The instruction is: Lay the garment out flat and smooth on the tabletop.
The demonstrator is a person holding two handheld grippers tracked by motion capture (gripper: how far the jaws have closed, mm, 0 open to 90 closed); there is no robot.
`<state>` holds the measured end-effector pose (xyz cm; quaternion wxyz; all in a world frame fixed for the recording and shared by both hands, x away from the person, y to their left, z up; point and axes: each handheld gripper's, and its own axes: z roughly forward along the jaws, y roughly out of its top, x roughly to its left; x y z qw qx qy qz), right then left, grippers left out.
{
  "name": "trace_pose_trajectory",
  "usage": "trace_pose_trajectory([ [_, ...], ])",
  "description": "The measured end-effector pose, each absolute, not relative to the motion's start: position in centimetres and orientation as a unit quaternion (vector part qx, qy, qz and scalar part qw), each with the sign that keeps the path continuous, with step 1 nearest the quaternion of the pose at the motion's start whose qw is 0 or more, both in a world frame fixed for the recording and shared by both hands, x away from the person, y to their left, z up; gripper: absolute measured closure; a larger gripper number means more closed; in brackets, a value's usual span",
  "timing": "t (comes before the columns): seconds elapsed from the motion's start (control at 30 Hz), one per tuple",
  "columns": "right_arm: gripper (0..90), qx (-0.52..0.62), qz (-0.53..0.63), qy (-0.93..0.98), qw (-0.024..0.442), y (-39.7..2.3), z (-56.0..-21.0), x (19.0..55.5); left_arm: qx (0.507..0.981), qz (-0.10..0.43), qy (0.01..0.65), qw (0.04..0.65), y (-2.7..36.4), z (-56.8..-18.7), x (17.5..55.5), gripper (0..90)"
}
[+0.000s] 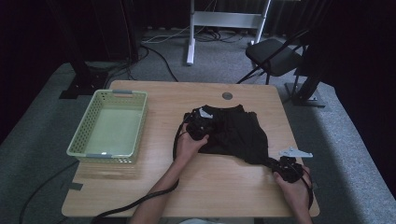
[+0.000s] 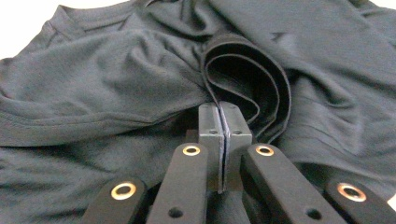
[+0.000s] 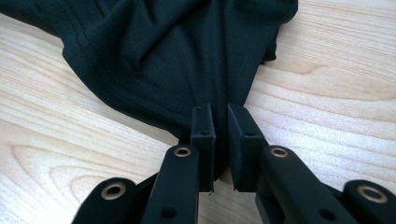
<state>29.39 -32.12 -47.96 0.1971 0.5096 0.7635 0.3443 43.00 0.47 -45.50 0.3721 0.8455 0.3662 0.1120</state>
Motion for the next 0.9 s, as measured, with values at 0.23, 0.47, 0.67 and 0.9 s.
trace_pose_trajectory([
  [0.23, 82.3, 0.510, 0.341, 0.764, 0.201, -32.6, -47.8, 28.7, 0.842, 0.121, 0.362, 0.382, 2.9, -44.4, 41.6, 90.0],
  [0.47, 82.3, 0.513, 0.337, 0.762, 0.205, -33.1, -47.6, 28.0, 0.828, 0.120, 0.374, 0.400, 5.0, -43.9, 40.4, 90.0],
  [0.67, 82.4, 0.513, 0.334, 0.763, 0.209, -33.4, -47.3, 27.5, 0.820, 0.123, 0.378, 0.411, 6.5, -43.1, 39.2, 90.0],
  [0.9, 82.5, 0.514, 0.334, 0.760, 0.218, -34.1, -46.8, 26.7, 0.810, 0.128, 0.376, 0.432, 8.3, -41.6, 37.7, 90.0],
])
